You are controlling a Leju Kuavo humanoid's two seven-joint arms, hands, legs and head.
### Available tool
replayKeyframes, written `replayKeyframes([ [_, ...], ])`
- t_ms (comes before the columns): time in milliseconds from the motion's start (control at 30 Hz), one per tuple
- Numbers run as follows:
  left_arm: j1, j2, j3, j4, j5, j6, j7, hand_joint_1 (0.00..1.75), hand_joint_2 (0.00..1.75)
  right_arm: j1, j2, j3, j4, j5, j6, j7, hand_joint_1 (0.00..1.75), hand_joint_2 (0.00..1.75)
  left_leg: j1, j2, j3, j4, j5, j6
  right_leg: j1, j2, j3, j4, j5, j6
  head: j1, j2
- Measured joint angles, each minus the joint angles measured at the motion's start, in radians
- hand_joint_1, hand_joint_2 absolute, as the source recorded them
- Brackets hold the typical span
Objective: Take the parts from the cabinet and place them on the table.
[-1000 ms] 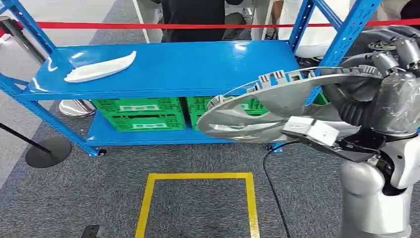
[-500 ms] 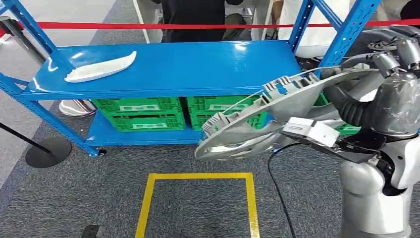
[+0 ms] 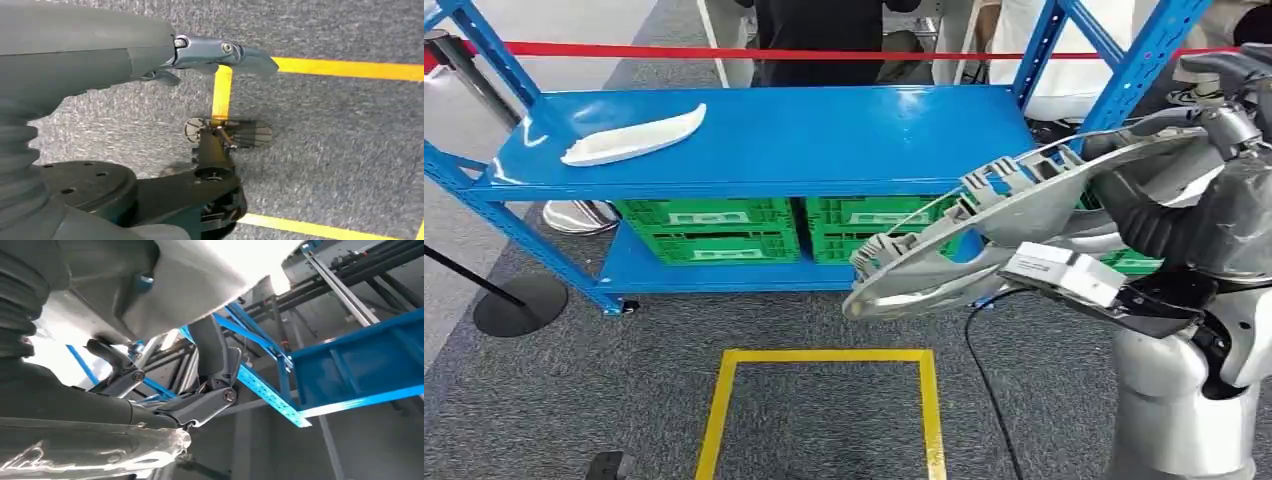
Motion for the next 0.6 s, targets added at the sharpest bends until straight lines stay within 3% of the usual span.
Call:
replayKeyframes([
  [33, 0.001, 0.000, 0.000, 0.000, 0.000, 0.000, 0.001, 0.00, 1.75, 0.002, 0.000, 0.000, 0.000, -0.001, -0.001, 0.000, 1.75, 1.75, 0.002, 0.000, -0.005, 0.002, 0.002, -0.003, -0.002, 0.000, -0.014, 0.039, -0.013, 0.005, 0.000, 0.000],
  [67, 0.002, -0.001, 0.000, 0.000, 0.000, 0.000, 0.002, 0.00, 1.75, 0.001, 0.000, 0.000, 0.000, -0.002, -0.002, 0.000, 1.75, 1.75, 0.004, -0.001, -0.010, 0.004, 0.005, -0.008, -0.006, -0.001, -0.003, 0.025, 0.001, 0.010, 0.000, 0.000],
  [100, 0.002, -0.002, 0.000, 0.000, 0.000, -0.001, 0.002, 0.00, 1.75, 0.001, 0.000, 0.000, 0.000, -0.003, -0.002, 0.000, 1.75, 1.75, 0.008, -0.001, -0.015, 0.007, 0.009, -0.013, -0.009, -0.001, 0.030, -0.029, 0.030, 0.015, 0.000, 0.000],
  [167, 0.001, -0.005, 0.001, 0.000, 0.000, -0.002, 0.002, 0.00, 1.75, 0.000, 0.000, 0.000, -0.002, -0.004, -0.003, -0.001, 1.75, 1.75, 0.020, -0.003, -0.032, 0.027, 0.010, -0.031, -0.022, -0.003, 0.135, -0.209, 0.098, 0.033, 0.000, 0.000],
  [200, 0.002, 0.003, 0.001, -0.001, 0.001, -0.002, 0.003, 0.00, 1.75, 0.003, 0.000, 0.000, -0.002, -0.005, -0.004, -0.002, 1.75, 1.75, 0.014, -0.006, -0.037, 0.039, 0.011, -0.043, -0.016, -0.001, 0.132, -0.205, 0.088, 0.036, 0.002, 0.000],
  [233, 0.004, 0.005, 0.001, 0.000, 0.002, 0.000, 0.003, 0.00, 1.75, 0.002, 0.002, 0.000, -0.006, -0.006, -0.007, -0.003, 1.75, 1.75, 0.013, -0.007, -0.041, 0.054, 0.005, -0.048, -0.021, 0.002, 0.129, -0.212, 0.101, 0.015, 0.008, 0.000],
  [267, 0.004, 0.003, 0.001, 0.000, 0.002, 0.000, 0.003, 0.00, 1.75, 0.003, 0.002, -0.001, -0.006, -0.009, -0.009, -0.003, 1.75, 1.75, 0.010, -0.007, -0.040, 0.049, 0.011, -0.050, -0.021, 0.002, 0.124, -0.200, 0.101, -0.003, -0.004, 0.000],
  [333, 0.008, 0.002, 0.001, 0.000, 0.003, 0.000, 0.003, 0.00, 1.75, 0.002, 0.002, -0.002, -0.008, -0.010, -0.009, -0.003, 1.75, 1.75, 0.012, -0.007, -0.041, 0.043, 0.026, -0.059, -0.015, 0.004, 0.113, -0.188, 0.109, -0.021, -0.012, 0.000],
  [367, 0.010, 0.002, 0.002, 0.000, 0.003, 0.000, 0.004, 0.00, 1.75, 0.002, 0.002, -0.002, -0.008, -0.011, -0.011, -0.004, 1.75, 1.75, 0.017, -0.006, -0.048, 0.046, 0.019, -0.064, -0.016, 0.002, 0.105, -0.189, 0.118, -0.033, -0.012, 0.000],
  [400, 0.011, 0.001, 0.001, 0.000, 0.003, 0.000, 0.005, 0.00, 1.75, 0.002, 0.004, -0.002, -0.008, -0.013, -0.013, -0.005, 1.75, 1.75, 0.017, -0.003, -0.060, 0.075, -0.027, -0.064, -0.015, 0.003, 0.098, -0.189, 0.126, -0.040, -0.014, 0.000],
  [467, 0.009, 0.000, 0.001, 0.000, 0.003, 0.000, 0.005, 0.00, 1.75, 0.002, 0.005, -0.002, -0.011, -0.019, -0.021, -0.006, 1.75, 1.75, 0.013, -0.004, -0.116, 0.240, -0.143, -0.064, -0.012, 0.002, 0.082, -0.190, 0.140, -0.048, -0.017, 0.000],
  [500, 0.009, 0.000, 0.001, 0.000, 0.003, 0.000, 0.005, 0.00, 1.75, 0.003, 0.005, -0.002, -0.013, -0.022, -0.026, -0.009, 1.75, 1.75, 0.013, -0.004, -0.142, 0.325, -0.187, -0.063, -0.009, 0.001, 0.072, -0.190, 0.146, -0.050, -0.019, 0.000],
  [533, 0.009, 0.000, 0.002, 0.000, 0.003, 0.000, 0.005, 0.00, 1.75, 0.003, 0.005, -0.002, -0.016, -0.024, -0.028, -0.013, 1.75, 1.75, 0.012, -0.004, -0.154, 0.381, -0.215, -0.059, -0.006, 0.001, 0.063, -0.190, 0.152, -0.051, -0.018, 0.000],
  [567, 0.009, 0.000, 0.002, 0.000, 0.003, 0.000, 0.005, 0.00, 1.75, 0.003, 0.005, -0.002, -0.018, -0.026, -0.031, -0.016, 1.75, 1.75, 0.010, -0.004, -0.145, 0.392, -0.222, -0.054, -0.004, 0.001, 0.054, -0.190, 0.158, -0.051, -0.018, 0.000],
  [600, 0.009, 0.000, 0.002, 0.000, 0.003, 0.000, 0.005, 0.00, 1.75, 0.003, 0.005, -0.002, -0.020, -0.027, -0.032, -0.018, 1.75, 1.75, 0.007, -0.004, -0.108, 0.359, -0.210, -0.046, -0.002, 0.002, 0.046, -0.190, 0.163, -0.050, -0.019, 0.000],
])
